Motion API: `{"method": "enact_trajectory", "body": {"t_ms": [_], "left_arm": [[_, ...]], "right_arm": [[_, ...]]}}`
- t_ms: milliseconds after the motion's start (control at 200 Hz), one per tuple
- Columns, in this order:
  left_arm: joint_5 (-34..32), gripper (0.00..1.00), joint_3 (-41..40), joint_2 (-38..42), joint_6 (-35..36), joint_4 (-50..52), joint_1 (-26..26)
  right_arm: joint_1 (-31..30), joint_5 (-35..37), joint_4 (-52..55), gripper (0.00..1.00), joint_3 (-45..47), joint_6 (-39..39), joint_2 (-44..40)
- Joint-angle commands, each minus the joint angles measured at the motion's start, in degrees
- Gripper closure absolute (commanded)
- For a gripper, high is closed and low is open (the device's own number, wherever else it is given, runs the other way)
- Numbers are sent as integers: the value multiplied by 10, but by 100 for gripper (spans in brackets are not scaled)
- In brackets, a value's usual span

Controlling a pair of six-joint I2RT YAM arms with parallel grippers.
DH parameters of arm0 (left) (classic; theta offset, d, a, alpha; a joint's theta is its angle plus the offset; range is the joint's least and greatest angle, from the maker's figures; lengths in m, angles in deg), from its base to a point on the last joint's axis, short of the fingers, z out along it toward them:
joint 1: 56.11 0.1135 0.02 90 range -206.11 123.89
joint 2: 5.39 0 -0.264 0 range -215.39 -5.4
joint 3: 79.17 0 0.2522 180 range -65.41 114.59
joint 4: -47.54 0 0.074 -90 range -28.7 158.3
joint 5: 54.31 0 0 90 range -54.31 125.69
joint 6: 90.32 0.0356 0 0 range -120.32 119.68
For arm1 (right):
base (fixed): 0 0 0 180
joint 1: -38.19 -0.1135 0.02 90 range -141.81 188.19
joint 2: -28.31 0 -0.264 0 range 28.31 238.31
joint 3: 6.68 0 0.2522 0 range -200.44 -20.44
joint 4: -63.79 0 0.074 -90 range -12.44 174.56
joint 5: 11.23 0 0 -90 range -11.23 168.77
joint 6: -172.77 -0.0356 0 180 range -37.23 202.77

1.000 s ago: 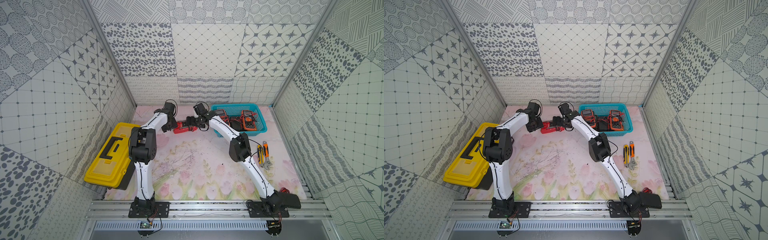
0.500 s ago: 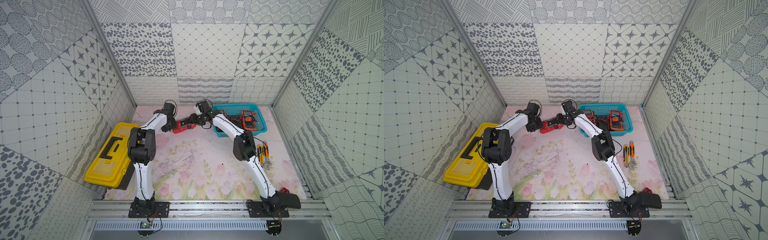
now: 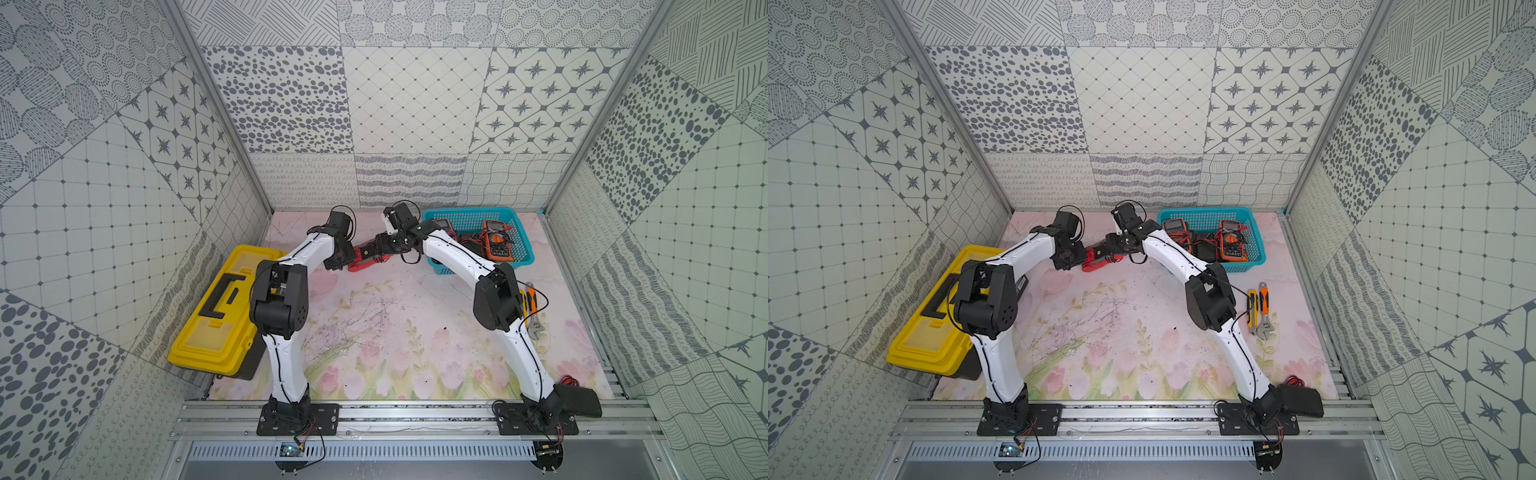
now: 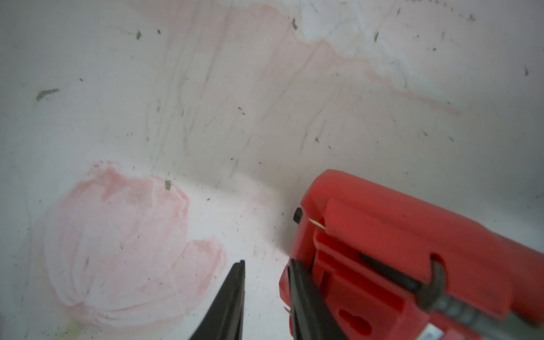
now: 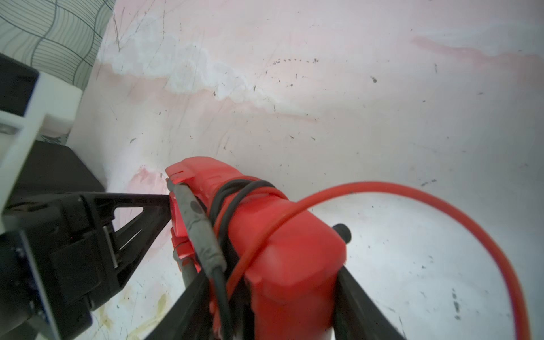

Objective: Put the multimeter into the basket
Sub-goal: Adjust the multimeter at the center of the board.

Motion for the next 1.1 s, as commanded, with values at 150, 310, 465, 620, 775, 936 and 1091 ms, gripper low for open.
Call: {"method": "enact_trajectory", "body": {"t_ms": [150,310,465,620,775,936,1091], "left_arm": [[195,75,-5,20,-45,-58,-53],[212,76,-14,31,-67,-82,-59],[205,77,-22,36,-80,-92,-59],[192,76,-38,36,-88,-92,-57],[189,77,-51,28,-88,-111,-56],[164,77,-59,24,-85,-105,-47],[149,77,-84,32,-96,-108,-13]], "right_arm": [[-75,-17,4,80,16,53,-104],[-84,20,38,87,23,65,-111],[-95,54,68,88,17,72,-107],[-97,63,73,88,34,68,-108],[-99,62,70,89,52,61,-105],[-103,42,67,89,53,60,-89],[-104,7,57,90,50,52,-68]]}}
